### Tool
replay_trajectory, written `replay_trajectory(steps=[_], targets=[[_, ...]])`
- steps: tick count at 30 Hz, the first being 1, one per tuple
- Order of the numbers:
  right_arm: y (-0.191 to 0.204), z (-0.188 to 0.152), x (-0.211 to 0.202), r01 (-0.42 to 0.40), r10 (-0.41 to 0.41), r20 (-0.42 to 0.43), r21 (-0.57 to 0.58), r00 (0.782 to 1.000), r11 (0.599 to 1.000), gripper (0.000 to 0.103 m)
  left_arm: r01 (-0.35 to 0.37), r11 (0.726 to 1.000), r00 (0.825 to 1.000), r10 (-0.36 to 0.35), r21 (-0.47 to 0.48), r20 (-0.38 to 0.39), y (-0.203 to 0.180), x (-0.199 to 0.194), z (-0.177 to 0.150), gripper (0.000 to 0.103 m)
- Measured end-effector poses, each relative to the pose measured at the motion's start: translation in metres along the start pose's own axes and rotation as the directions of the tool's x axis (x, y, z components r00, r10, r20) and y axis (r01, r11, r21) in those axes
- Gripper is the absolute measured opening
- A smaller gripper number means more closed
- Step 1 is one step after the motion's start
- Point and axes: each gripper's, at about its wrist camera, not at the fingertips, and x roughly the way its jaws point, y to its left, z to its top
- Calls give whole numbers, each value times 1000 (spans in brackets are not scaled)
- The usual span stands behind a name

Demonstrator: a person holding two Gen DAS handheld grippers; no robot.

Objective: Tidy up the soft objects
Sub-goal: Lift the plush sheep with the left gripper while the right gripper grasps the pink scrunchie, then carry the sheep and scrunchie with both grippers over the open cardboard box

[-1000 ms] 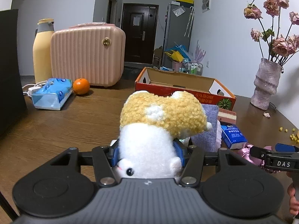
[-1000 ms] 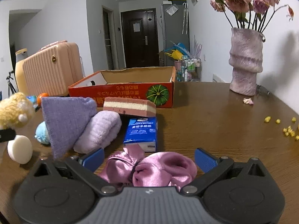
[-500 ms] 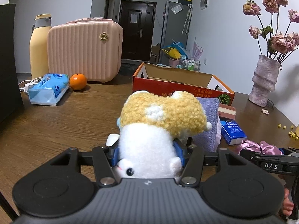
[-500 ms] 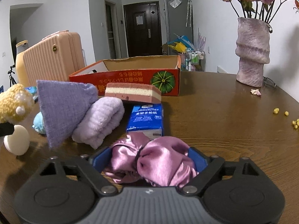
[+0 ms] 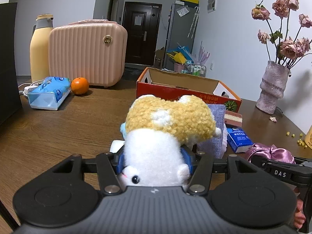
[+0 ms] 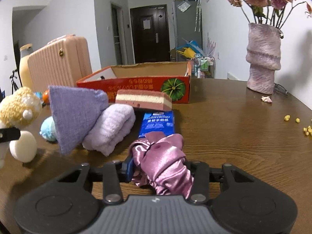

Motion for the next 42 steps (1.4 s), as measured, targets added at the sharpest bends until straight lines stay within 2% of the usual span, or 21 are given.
replay_trajectory(steps=[17, 33, 42], targets=[[3, 23, -21, 14, -23, 138, 63, 990, 998, 42, 11, 1000, 998, -10, -11, 66, 4, -18, 17, 55], [10, 66, -9, 16, -21, 234, 25, 972, 1000, 42, 24, 1000, 985, -21, -17, 170, -15, -16, 70, 55], [2, 90, 10, 6, -16, 253, 41, 967, 999, 42, 37, 999, 982, -29, -36, 186, -36, 7, 92, 55]])
